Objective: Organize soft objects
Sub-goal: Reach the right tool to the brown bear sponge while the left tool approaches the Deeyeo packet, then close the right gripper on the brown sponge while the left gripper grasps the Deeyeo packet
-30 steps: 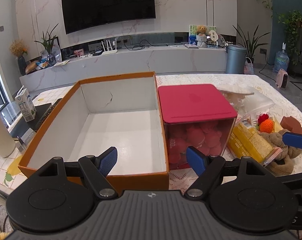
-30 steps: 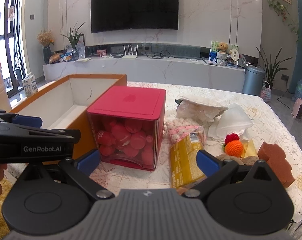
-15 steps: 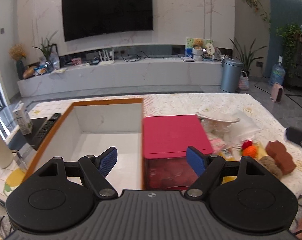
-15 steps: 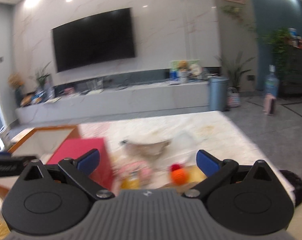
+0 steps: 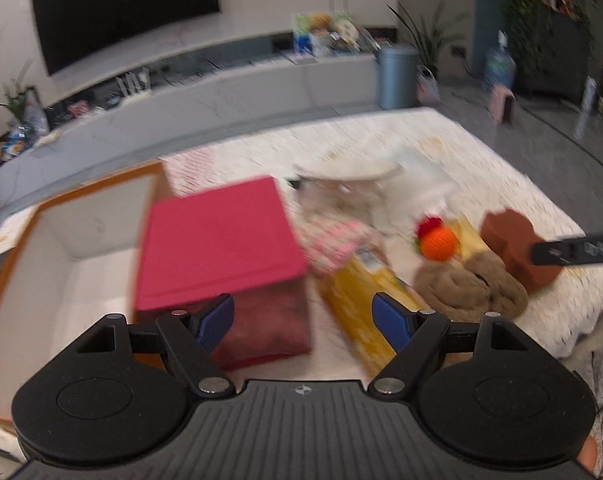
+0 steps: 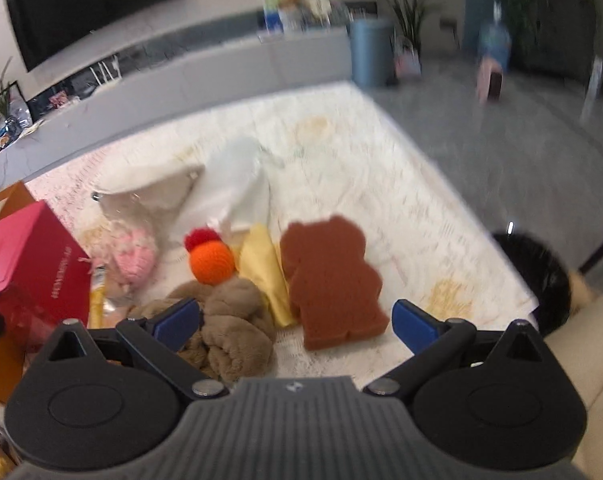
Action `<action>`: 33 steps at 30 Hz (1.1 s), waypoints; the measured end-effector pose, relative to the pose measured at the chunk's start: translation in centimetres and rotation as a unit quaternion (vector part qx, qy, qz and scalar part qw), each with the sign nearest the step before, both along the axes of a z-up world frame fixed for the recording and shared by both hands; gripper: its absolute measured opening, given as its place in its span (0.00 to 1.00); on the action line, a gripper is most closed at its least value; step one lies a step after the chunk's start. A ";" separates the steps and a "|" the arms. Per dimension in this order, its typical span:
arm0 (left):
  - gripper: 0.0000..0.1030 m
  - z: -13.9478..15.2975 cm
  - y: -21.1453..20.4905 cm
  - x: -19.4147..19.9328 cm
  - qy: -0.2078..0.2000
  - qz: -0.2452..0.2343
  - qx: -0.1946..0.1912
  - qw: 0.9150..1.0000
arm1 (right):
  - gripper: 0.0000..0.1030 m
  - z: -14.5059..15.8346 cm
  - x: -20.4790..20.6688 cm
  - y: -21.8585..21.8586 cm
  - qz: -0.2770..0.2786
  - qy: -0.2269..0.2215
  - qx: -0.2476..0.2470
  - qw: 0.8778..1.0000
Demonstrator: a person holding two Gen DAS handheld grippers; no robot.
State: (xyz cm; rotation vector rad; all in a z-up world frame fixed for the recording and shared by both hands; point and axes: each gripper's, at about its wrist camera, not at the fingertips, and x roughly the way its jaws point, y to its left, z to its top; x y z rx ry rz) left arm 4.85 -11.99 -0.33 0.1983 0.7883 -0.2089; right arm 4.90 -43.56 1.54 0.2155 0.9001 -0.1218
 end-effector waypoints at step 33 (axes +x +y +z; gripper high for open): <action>0.59 -5.8 -3.0 4.9 0.116 -0.023 -0.059 0.991 | 0.70 -7.0 6.0 -3.6 -0.070 0.062 0.047 0.994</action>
